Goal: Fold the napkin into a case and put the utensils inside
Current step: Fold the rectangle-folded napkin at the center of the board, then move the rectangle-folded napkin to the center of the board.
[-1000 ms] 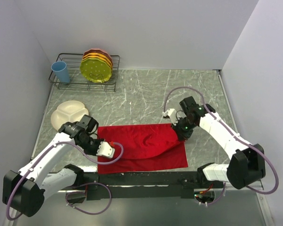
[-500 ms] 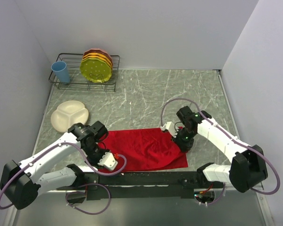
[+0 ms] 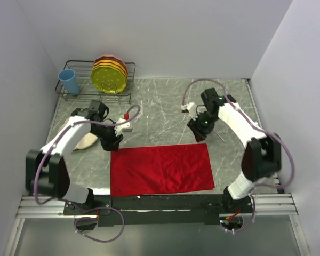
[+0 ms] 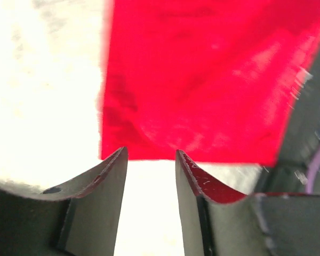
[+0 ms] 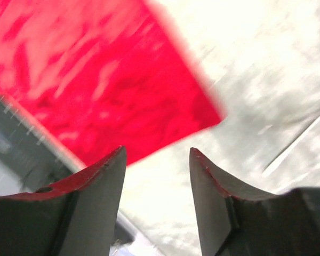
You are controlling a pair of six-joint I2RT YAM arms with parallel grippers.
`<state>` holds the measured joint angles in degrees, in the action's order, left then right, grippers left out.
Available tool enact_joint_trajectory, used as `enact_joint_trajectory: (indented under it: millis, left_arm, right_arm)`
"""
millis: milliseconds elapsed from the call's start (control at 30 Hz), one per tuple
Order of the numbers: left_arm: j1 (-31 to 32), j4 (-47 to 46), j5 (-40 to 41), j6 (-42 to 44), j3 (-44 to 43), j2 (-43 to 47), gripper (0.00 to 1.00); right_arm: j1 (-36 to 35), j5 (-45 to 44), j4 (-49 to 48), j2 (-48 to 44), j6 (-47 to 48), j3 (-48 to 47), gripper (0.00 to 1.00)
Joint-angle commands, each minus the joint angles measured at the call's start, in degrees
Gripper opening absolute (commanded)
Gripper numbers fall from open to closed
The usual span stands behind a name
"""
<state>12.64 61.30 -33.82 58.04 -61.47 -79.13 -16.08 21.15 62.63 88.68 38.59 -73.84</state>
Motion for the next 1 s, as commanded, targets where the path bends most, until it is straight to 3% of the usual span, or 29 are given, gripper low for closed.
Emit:
enact_joint_trajectory:
  millis: [0,167,367,733,833,933,967]
  left_arm:
    - [-1.1,-8.9,-1.3,-8.6,-4.2,-8.7,0.44]
    - [-1.1,-10.7,1.4,-7.7,-5.9,-17.9,0.47]
    - [-1.1,-7.8,4.1,-3.6,-7.1,-23.3,0.50]
    - [-1.3,-6.2,8.1,-1.0,-7.3,-28.1,0.37]
    - [-1.5,-5.8,7.6,-1.3,-7.9,-29.0,0.27]
    - [-2.0,-6.2,6.8,-2.6,-10.0,-29.9,0.13]
    - [-2.3,-6.3,6.5,-3.9,-10.8,-30.3,0.09]
  right_arm:
    - [0.1,-0.8,-7.5,10.0,-1.7,-8.6,0.55]
    - [0.0,-1.3,-8.1,17.7,2.5,-12.6,0.53]
    - [-0.8,-2.1,-7.9,20.4,7.6,-8.3,0.57]
    - [-1.9,-5.4,-8.8,21.6,12.1,-2.2,0.54]
    - [-1.8,-5.3,-8.8,21.6,12.8,-1.4,0.49]
    - [-1.9,-5.1,-9.2,22.1,12.5,-2.6,0.37]
    - [-1.9,-5.1,-9.4,22.8,11.3,-3.3,0.24]
